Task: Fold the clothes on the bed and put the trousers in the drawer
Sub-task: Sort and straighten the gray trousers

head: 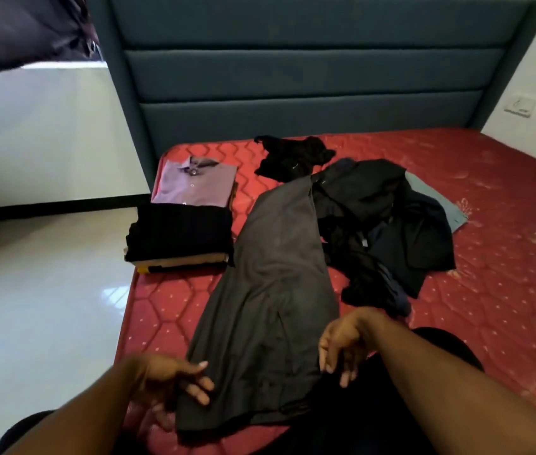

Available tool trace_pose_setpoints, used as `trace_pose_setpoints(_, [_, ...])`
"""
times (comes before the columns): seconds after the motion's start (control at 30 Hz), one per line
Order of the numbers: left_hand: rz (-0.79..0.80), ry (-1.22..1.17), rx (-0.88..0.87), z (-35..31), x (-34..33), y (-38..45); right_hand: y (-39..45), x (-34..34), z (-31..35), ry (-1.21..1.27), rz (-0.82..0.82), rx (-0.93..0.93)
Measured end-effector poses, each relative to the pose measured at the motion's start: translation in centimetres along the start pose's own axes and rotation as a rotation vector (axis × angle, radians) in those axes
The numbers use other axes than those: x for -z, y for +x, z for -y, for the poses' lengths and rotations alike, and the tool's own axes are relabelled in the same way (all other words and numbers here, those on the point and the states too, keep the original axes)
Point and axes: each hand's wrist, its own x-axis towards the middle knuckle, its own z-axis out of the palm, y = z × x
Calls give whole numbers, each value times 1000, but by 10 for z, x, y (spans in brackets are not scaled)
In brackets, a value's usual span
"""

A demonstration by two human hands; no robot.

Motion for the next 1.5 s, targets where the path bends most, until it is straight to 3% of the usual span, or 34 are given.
trace_pose_setpoints(0.07, [59,203,131,-32,6,-10,3,18,14,-98,47,-71])
trace_pose_setpoints(0.1, [-6,348,158,-58,7,-16,3,28,20,-117,-30,-51])
trace_pose_setpoints(0.17, [-254,694,105,-106,17,-14,11,53,31,5,-298,90])
trace_pose_setpoints(0.2, [-407,772,-30,-130,21,-6,17,67,36,138,-450,183])
trace_pose_setpoints(0.23, [-544,741,-235,-152,27,9,25,85,40,273,-600,258])
trace_pose_setpoints(0.3, [-692,430,-530,-192,30,30,40,121,48,435,-905,379])
trace_pose_setpoints(0.37, [-748,169,-670,-236,30,55,55,157,60,523,-1126,414])
trace_pose_setpoints(0.43, [-770,22,-696,-276,33,82,66,189,74,660,-1230,400])
trace_pose_setpoints(0.57, [-759,-197,-615,-324,50,133,88,235,92,912,-1199,394])
trace_pose_setpoints(0.7, [-1004,-335,-463,-350,68,156,102,250,98,989,-1225,375])
trace_pose_setpoints(0.73, [-961,-408,-447,-356,72,161,107,253,98,985,-1227,367])
trace_pose_setpoints(0.8, [-719,-470,-331,-364,73,158,112,256,97,1013,-1152,401])
trace_pose_setpoints(0.9, [-435,-317,-180,-360,65,141,102,249,93,1089,-978,483])
trace_pose_setpoints(1.0, [-283,-449,-300,-347,60,111,73,234,87,1020,-1072,566])
trace_pose_setpoints(1.2, [-179,-625,-544,-315,53,7,-21,197,85,1053,-1135,792])
trace_pose_setpoints(1.37, [-444,-521,-793,-331,30,-95,-124,168,106,967,-1113,1008])
trace_pose_setpoints(1.5, [-524,-412,-943,-355,13,-182,-210,152,126,873,-1137,1116])
